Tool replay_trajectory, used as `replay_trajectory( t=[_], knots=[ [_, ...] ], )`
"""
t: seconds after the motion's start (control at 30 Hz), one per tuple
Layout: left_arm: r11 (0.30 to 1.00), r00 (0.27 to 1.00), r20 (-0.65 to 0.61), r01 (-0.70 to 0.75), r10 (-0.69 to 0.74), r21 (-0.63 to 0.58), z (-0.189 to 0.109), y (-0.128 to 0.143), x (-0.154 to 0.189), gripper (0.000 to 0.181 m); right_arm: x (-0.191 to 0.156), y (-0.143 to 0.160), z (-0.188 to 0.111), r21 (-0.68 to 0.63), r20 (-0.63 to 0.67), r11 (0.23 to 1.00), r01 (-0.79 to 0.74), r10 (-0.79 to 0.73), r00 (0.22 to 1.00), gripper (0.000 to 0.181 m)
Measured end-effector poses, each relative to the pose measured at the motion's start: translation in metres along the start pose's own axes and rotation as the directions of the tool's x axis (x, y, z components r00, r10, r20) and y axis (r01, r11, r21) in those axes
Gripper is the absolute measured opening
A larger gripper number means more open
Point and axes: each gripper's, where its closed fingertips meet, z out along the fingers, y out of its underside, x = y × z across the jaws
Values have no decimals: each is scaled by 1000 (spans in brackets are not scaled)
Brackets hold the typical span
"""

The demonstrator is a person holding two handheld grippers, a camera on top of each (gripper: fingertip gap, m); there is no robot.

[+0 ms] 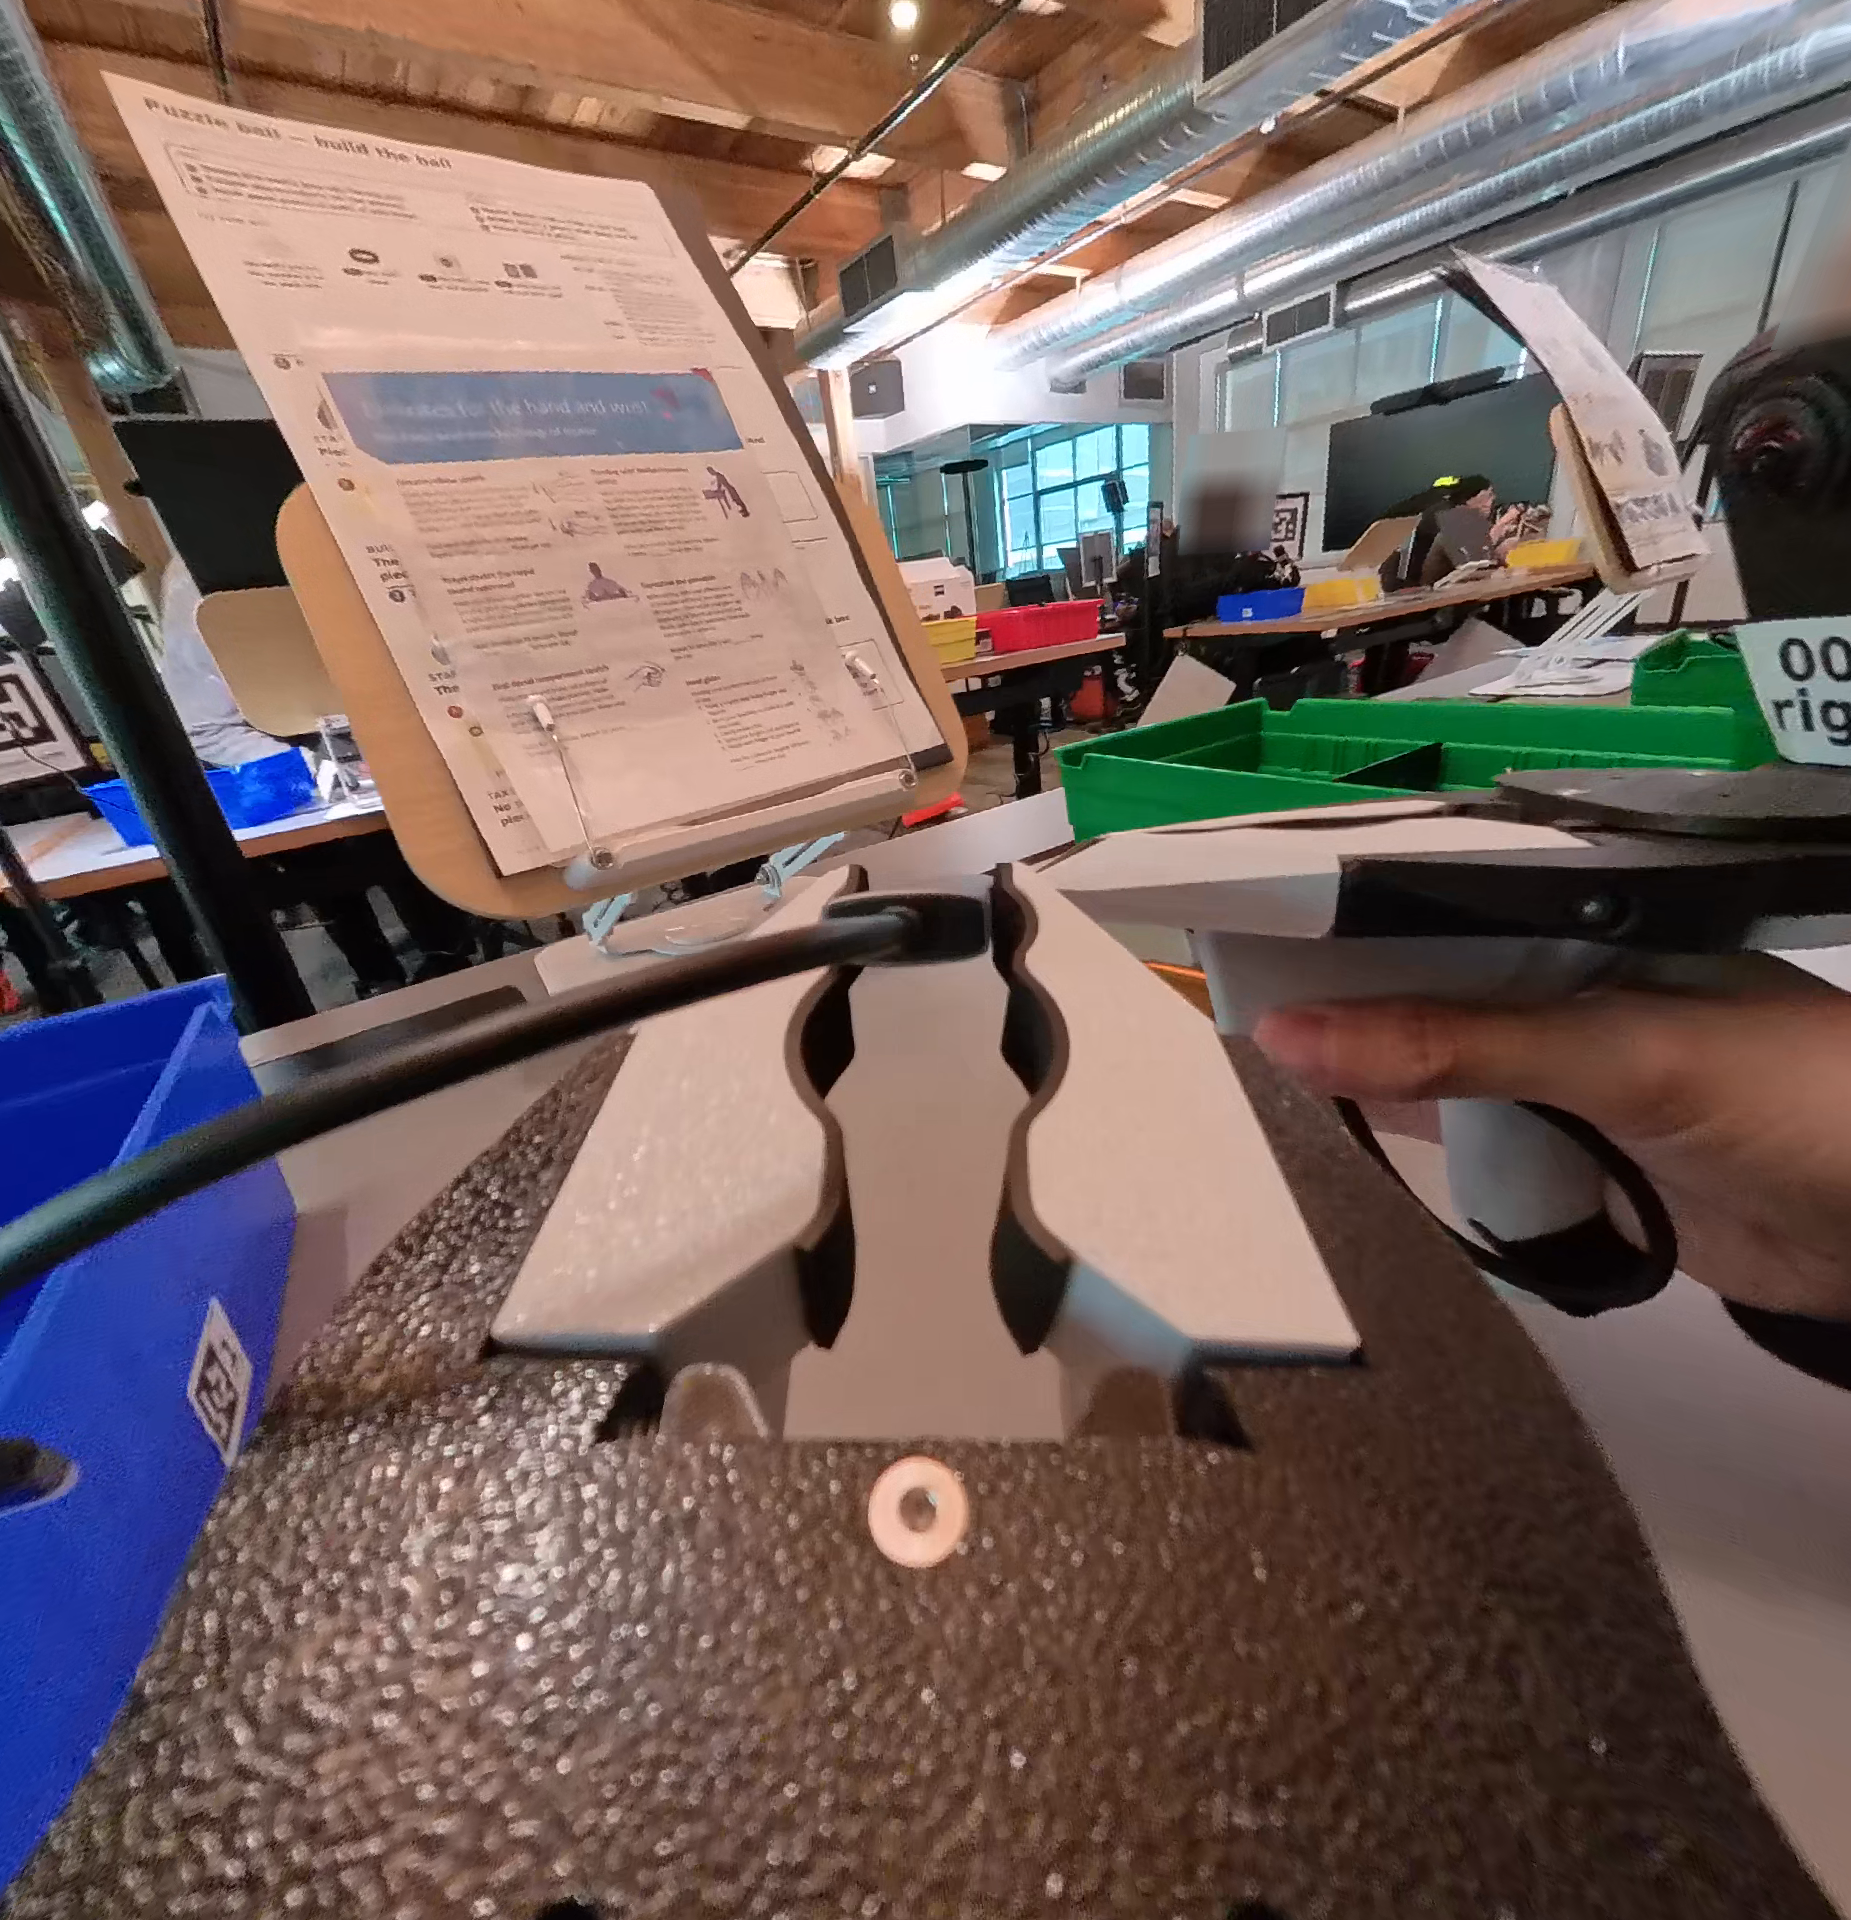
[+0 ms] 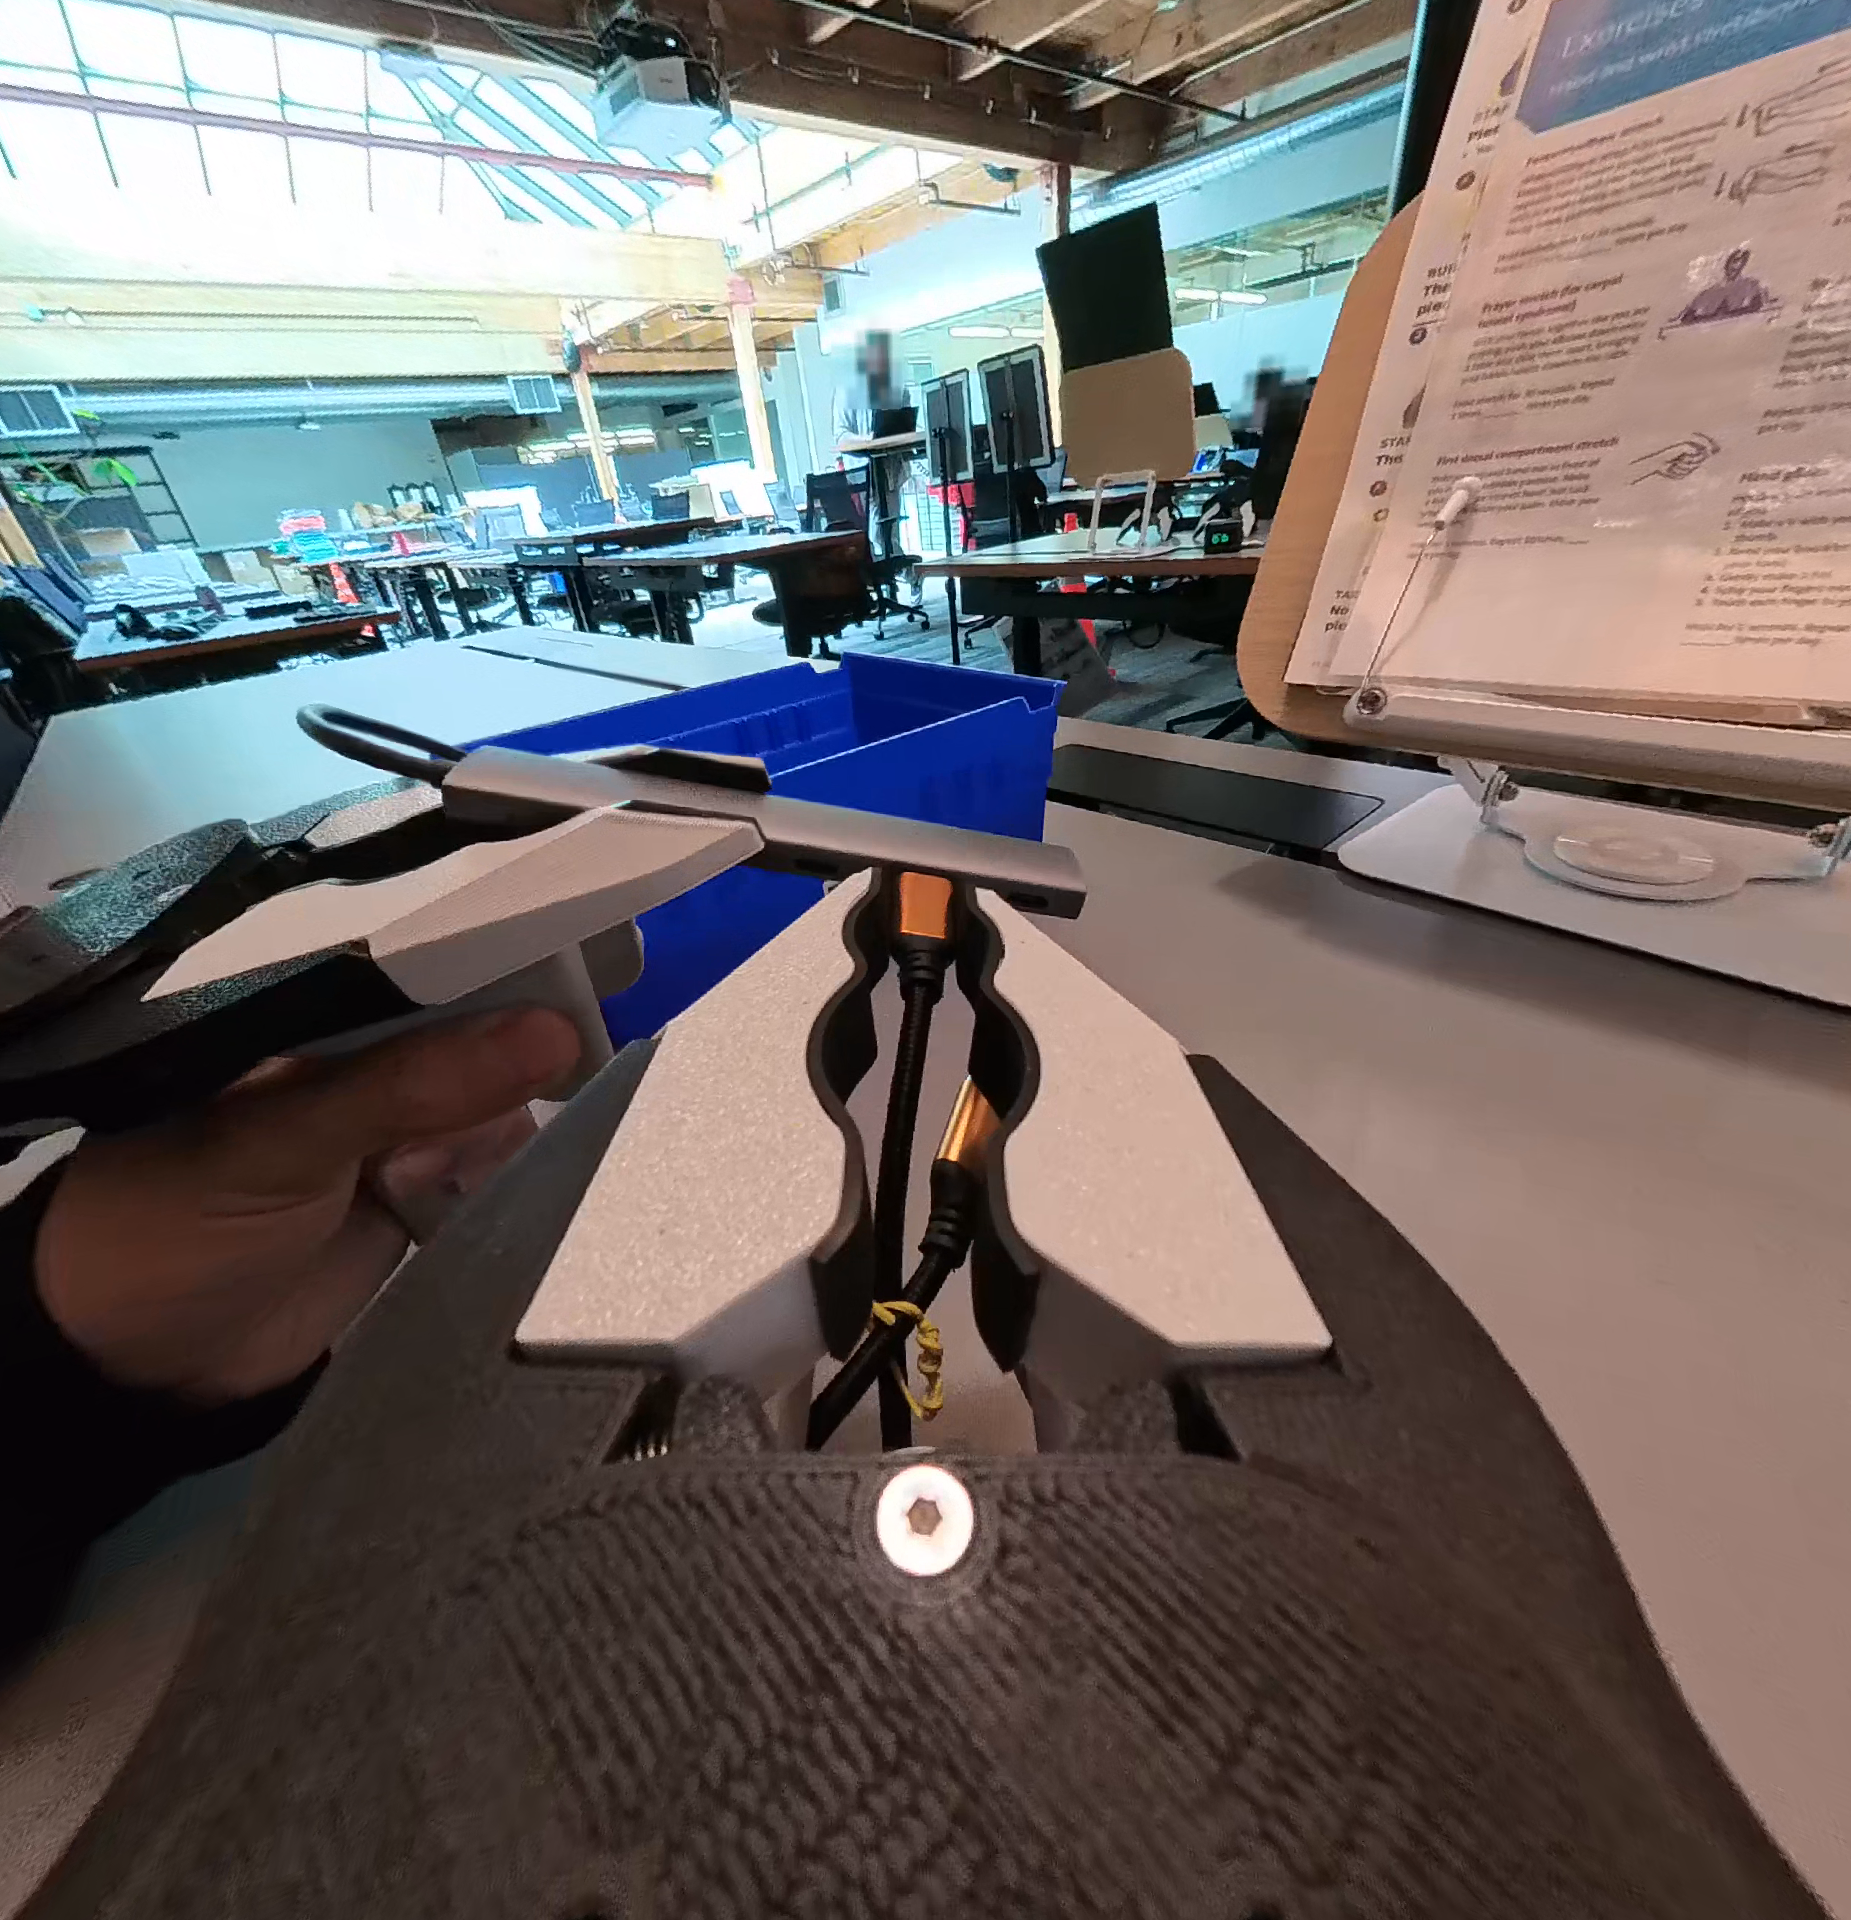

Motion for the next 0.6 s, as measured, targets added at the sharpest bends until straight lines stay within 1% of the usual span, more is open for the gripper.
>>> replay_trajectory(
  t=[0.27,0.37,0.5,0.6],
  knots=[
    [999,998,-54,-34,34,-1,4,-7,20,22,3,-6,-22,-4,-9,1000,25,-25,1000,11],
    [997,996,-40,-74,75,16,3,-13,23,23,1,-11,-25,7,-20,999,34,-34,999,11],
    [992,991,-36,-128,128,24,2,-17,28,23,1,-13,-30,21,-20,1000,-5,5,1000,12],
    [993,992,-48,-116,117,17,3,-16,31,23,2,-12,-33,19,-27,1000,-6,7,1000,12]
  ],
)
